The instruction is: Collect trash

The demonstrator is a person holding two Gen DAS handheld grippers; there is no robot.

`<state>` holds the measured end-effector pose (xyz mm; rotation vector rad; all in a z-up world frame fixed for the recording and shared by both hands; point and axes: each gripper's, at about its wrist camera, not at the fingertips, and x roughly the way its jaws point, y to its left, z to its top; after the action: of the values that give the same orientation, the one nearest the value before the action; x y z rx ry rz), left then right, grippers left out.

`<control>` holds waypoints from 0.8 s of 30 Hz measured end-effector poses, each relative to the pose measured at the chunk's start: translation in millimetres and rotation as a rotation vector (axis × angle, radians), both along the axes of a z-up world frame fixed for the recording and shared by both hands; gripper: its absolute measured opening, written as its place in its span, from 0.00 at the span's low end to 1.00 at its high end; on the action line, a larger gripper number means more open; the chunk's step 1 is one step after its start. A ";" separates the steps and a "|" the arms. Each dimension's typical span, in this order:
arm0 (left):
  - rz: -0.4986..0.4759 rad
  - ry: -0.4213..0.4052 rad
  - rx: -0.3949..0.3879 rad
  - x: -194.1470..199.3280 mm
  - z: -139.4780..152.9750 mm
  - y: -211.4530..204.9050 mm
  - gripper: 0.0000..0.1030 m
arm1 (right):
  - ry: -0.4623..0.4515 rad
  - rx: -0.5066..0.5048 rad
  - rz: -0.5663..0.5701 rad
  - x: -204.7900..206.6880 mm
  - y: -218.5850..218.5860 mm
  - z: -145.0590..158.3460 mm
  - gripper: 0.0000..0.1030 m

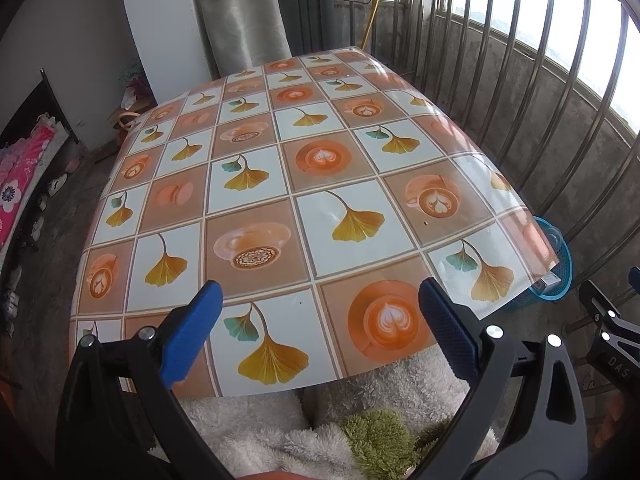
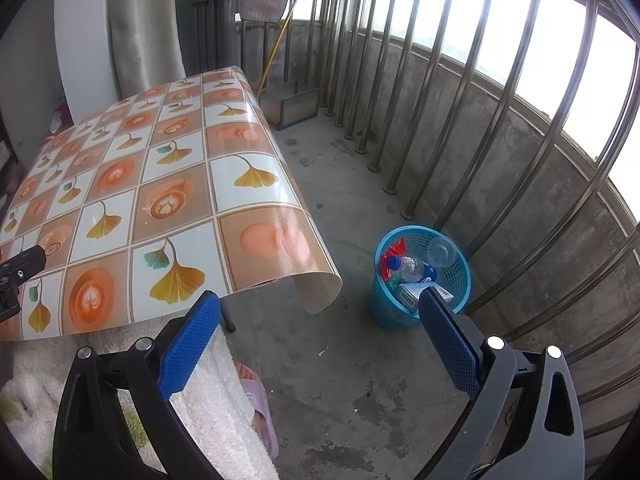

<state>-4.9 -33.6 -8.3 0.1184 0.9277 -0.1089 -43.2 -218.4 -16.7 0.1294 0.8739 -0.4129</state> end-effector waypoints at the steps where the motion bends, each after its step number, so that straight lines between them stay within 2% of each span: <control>1: 0.000 0.001 -0.001 0.0 0.0 0.2 0.91 | 0.001 0.000 0.001 -0.5 -0.3 -0.4 0.94; 24: 0.001 -0.001 0.002 0.4 -0.1 0.8 0.91 | -0.002 0.000 -0.003 -1.1 0.5 0.8 0.94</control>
<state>-4.5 -32.8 -8.3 0.1195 0.9269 -0.1066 -44.3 -217.8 -15.9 0.1315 0.8721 -0.4157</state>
